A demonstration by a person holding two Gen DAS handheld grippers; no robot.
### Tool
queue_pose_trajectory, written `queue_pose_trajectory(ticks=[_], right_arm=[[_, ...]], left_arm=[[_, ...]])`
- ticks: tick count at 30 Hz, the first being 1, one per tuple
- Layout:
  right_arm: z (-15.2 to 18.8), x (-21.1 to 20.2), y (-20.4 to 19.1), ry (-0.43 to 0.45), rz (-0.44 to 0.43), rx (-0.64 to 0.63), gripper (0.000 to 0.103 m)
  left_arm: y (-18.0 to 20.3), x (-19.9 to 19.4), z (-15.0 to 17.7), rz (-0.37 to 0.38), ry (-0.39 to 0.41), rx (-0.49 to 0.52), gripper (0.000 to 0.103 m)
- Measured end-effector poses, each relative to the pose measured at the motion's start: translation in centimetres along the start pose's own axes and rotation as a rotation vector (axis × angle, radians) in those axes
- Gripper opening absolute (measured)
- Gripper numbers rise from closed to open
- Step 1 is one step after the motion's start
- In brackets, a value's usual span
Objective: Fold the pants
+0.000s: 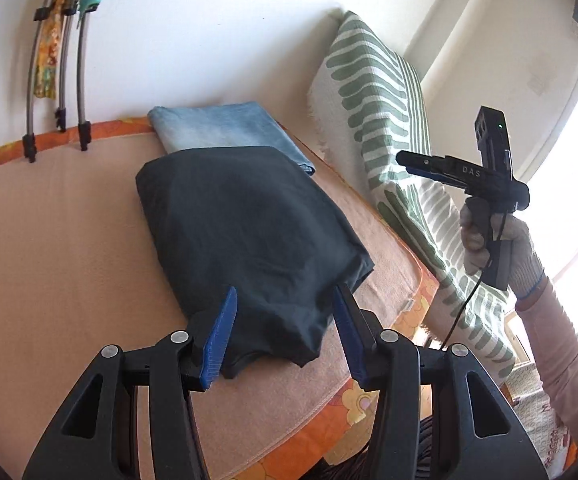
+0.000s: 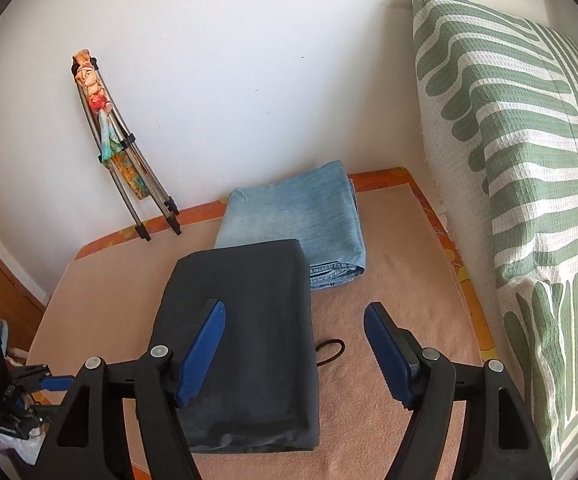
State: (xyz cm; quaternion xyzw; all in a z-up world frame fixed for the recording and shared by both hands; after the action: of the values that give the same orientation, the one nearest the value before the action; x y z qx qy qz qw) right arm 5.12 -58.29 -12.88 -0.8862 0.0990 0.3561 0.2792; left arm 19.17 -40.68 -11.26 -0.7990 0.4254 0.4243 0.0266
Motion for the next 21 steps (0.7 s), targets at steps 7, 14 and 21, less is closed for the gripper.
queue_pose_trajectory(ticks=[7,14,21], right_arm=[[2.9,5.2,1.3,-0.138,-0.072,0.018,0.097],[3.9,10.7,5.2,-0.244,-0.179,0.16,0.097],[5.4,15.5,7.0,-0.305,-0.329,0.254,0.097]], left_arm=[[-5.5,5.1,-0.6,-0.041,-0.076,-0.177,0.049],[-6.3,10.6,-0.4,-0.068,-0.15,-0.204,0.049],[-5.3,13.2,-1.5,-0.104,-0.145,-0.132,0.049]])
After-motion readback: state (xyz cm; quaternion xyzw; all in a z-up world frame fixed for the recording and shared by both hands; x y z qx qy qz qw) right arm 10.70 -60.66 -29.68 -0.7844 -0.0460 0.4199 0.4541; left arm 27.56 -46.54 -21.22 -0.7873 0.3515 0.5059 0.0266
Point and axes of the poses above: each gripper's, at about its wrist camera, not at the fingertips, and x roughly the way its jaws point, y to its right, z to its underside, the point moved 9 cm from there along x, roughly the way its jaws point, and after that the axes turned 8 degrees about -z, right-handed, at the moved point
